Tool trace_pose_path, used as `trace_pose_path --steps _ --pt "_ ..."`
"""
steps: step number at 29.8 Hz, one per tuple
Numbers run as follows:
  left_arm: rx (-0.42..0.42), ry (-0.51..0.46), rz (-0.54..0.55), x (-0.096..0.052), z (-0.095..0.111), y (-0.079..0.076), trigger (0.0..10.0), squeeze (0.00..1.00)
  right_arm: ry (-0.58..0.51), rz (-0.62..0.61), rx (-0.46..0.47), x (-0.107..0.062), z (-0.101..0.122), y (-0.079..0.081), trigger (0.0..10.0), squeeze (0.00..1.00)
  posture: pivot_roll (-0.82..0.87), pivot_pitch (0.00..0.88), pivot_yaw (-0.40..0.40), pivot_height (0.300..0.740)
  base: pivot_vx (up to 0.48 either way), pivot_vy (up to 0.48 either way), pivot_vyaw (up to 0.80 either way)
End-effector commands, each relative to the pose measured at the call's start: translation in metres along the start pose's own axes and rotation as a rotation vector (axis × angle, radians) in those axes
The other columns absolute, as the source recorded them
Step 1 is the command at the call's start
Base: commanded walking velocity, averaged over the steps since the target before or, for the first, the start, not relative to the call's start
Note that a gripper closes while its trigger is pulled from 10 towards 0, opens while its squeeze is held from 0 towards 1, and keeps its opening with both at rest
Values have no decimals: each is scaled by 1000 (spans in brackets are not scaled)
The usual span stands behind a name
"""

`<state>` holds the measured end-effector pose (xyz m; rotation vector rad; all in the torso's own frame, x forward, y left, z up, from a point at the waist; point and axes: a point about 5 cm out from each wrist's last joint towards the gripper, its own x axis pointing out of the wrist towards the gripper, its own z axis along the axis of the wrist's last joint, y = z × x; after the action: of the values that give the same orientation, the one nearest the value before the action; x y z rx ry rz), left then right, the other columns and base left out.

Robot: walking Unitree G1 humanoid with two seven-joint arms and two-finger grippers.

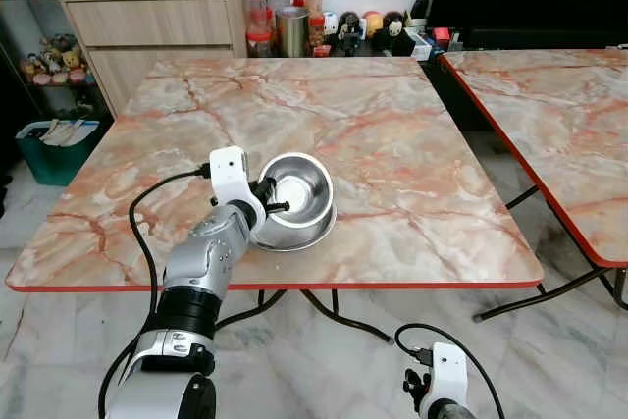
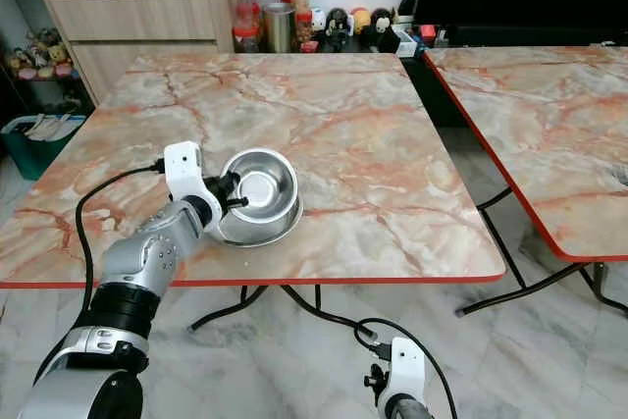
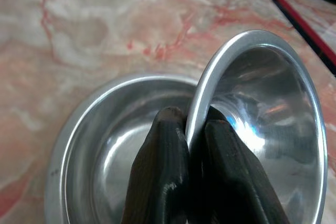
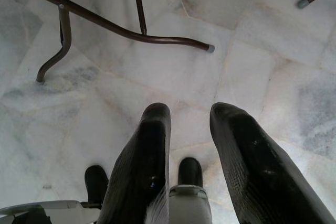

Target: Setting the table

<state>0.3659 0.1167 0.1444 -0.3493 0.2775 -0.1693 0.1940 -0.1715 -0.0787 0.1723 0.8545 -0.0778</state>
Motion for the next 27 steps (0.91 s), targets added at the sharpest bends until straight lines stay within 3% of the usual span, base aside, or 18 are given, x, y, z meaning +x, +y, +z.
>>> trace_pose_path --steps 1,7,21,27 --pt "-25 14 6 2 4 -3 10000 0 1 2 -6 0 0 0 10000 0 -12 0 -12 736 0 0 0" --pt "-116 35 22 4 3 -2 10000 0 7 2 -5 0 -2 0 10000 0 -12 0 -9 736 0 0 0" --pt "-136 84 83 8 -2 -2 10000 0 8 3 1 0 -2 1 10000 0 -7 0 -15 736 0 0 0" --pt "-156 62 128 11 0 -2 10000 0 10 3 8 0 -3 2 10000 0 -15 0 -9 736 0 0 0"
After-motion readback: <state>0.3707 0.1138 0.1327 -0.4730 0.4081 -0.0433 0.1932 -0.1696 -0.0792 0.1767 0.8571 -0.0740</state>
